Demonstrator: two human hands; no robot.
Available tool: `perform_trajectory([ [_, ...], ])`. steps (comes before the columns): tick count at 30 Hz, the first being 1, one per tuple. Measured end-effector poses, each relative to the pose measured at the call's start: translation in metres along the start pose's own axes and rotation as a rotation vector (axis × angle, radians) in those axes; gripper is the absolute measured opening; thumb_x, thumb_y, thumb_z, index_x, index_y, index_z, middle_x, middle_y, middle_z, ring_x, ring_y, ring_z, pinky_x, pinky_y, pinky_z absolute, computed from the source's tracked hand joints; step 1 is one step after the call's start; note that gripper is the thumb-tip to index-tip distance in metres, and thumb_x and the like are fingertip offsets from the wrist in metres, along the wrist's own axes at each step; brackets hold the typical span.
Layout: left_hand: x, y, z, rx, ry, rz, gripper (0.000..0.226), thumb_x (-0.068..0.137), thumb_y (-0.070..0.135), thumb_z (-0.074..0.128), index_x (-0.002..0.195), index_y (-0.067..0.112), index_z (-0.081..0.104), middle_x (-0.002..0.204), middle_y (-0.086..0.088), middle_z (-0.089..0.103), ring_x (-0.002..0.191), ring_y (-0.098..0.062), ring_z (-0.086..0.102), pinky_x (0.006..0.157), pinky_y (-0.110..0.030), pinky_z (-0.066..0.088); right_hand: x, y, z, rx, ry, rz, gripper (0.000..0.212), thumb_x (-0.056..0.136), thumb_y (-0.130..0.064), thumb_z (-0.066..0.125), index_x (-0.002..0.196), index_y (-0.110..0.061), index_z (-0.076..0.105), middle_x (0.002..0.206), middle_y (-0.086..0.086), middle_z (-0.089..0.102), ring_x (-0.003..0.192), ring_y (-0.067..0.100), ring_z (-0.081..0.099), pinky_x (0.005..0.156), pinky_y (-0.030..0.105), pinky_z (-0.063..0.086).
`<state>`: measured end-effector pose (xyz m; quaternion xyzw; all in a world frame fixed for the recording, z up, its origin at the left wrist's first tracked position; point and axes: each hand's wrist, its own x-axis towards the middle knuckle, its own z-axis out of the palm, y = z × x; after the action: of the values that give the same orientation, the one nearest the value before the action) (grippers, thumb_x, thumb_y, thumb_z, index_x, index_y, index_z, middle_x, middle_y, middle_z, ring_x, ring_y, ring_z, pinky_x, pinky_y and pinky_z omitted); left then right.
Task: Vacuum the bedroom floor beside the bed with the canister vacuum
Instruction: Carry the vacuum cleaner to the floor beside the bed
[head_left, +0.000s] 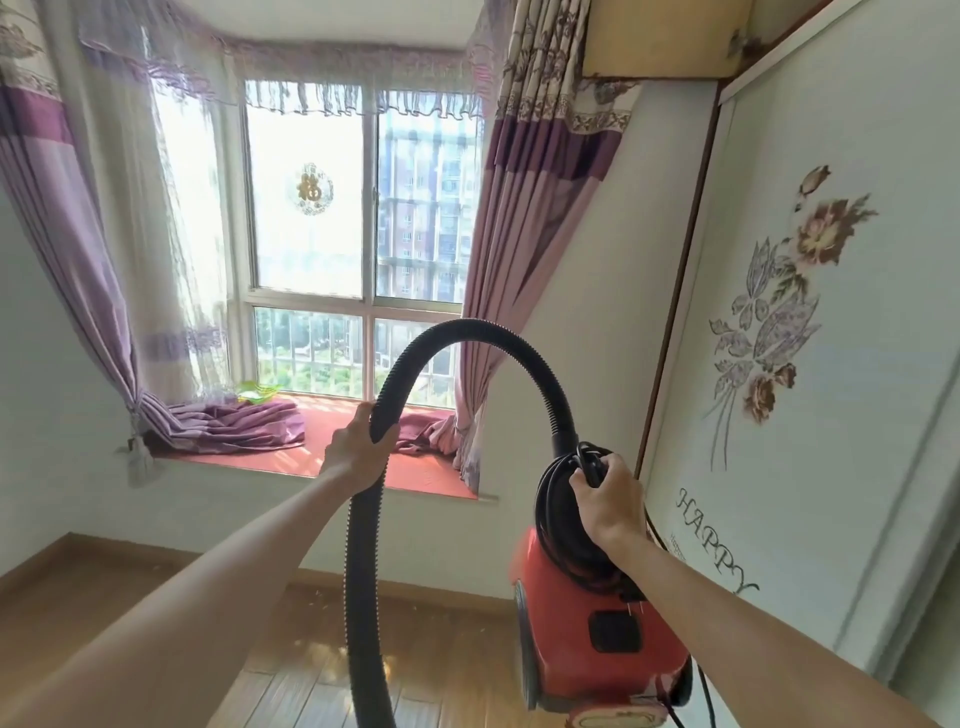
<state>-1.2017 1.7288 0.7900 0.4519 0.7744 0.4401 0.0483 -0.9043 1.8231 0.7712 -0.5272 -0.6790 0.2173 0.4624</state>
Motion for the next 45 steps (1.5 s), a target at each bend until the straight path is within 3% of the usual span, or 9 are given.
perform_trajectory([
  [6,0.092,-0.023,0.021,-0.007,0.018,-0.040,0.047,0.098,0.044,0.053,0.139,0.024,0.041,0.092,-0.010,0.067,0.075,-0.030,0.067,0.075,-0.043,0.059,0.079,-0.003,0.058,-0.015,-0.012,0.001,0.021,0.090,-0.028,0.065,0.101,-0.011,0.059,0.086,0.003,0.064,0.083,0.027,0.063,0.077,0.041,0.054],
  [11,0.151,-0.024,0.037,0.006,0.022,-0.017,0.045,0.100,0.038,0.053,0.140,0.020,0.041,0.089,-0.008,0.063,0.062,-0.019,0.060,0.051,-0.026,0.045,0.127,-0.004,0.091,0.008,0.001,0.010,0.021,0.090,-0.028,0.065,0.101,-0.010,0.060,0.086,0.002,0.064,0.079,0.024,0.061,0.074,0.036,0.052],
  [17,0.201,-0.032,0.056,0.047,0.039,-0.026,0.045,0.101,0.036,0.053,0.139,0.016,0.042,0.090,-0.007,0.061,0.060,-0.016,0.057,0.049,-0.026,0.040,0.177,0.002,0.133,0.027,-0.025,0.020,0.022,0.090,-0.027,0.065,0.100,-0.010,0.060,0.089,0.004,0.066,0.087,0.028,0.063,0.076,0.034,0.049],
  [22,0.236,-0.053,0.068,0.078,0.060,-0.061,0.042,0.100,0.035,0.054,0.136,0.015,0.045,0.093,-0.007,0.061,0.068,-0.023,0.059,0.055,-0.029,0.044,0.221,0.006,0.180,0.015,-0.093,0.001,0.023,0.089,-0.028,0.064,0.101,-0.009,0.060,0.095,0.007,0.070,0.091,0.030,0.065,0.077,0.034,0.050],
  [26,0.273,-0.065,0.076,0.124,0.125,-0.109,0.043,0.100,0.038,0.053,0.136,0.015,0.045,0.101,-0.010,0.065,0.079,-0.024,0.057,0.071,-0.034,0.047,0.264,0.004,0.223,0.047,-0.156,-0.038,0.023,0.089,-0.028,0.064,0.100,-0.009,0.061,0.096,0.008,0.070,0.093,0.031,0.065,0.076,0.032,0.045],
  [31,0.324,-0.084,0.085,0.155,0.222,-0.189,0.050,0.098,0.048,0.053,0.138,0.018,0.045,0.102,-0.009,0.068,0.080,-0.026,0.062,0.074,-0.035,0.053,0.323,-0.002,0.279,0.077,-0.257,-0.098,0.021,0.090,-0.027,0.064,0.098,-0.008,0.059,0.085,0.002,0.062,0.090,0.030,0.064,0.075,0.032,0.046],
  [35,0.346,-0.093,0.080,0.228,0.299,-0.292,0.046,0.100,0.043,0.052,0.136,0.016,0.046,0.116,-0.016,0.067,0.104,-0.036,0.064,0.079,-0.036,0.044,0.361,-0.011,0.326,0.114,-0.360,-0.151,0.021,0.091,-0.026,0.064,0.101,-0.008,0.058,0.094,0.008,0.070,0.091,0.030,0.065,0.072,0.028,0.042],
  [40,0.355,-0.122,0.062,0.258,0.417,-0.370,0.043,0.097,0.044,0.056,0.133,0.020,0.049,0.116,-0.015,0.069,0.109,-0.038,0.062,0.097,-0.044,0.046,0.381,-0.024,0.380,0.148,-0.476,-0.234,0.021,0.091,-0.027,0.064,0.101,-0.011,0.057,0.085,0.001,0.063,0.082,0.027,0.061,0.069,0.028,0.038],
  [45,0.342,-0.157,0.041,0.286,0.471,-0.489,0.042,0.096,0.047,0.055,0.129,0.023,0.050,0.115,-0.014,0.068,0.101,-0.039,0.065,0.087,-0.042,0.052,0.380,-0.042,0.436,0.174,-0.580,-0.293,0.023,0.091,-0.026,0.065,0.103,-0.008,0.057,0.086,0.005,0.065,0.085,0.030,0.064,0.071,0.031,0.043],
])
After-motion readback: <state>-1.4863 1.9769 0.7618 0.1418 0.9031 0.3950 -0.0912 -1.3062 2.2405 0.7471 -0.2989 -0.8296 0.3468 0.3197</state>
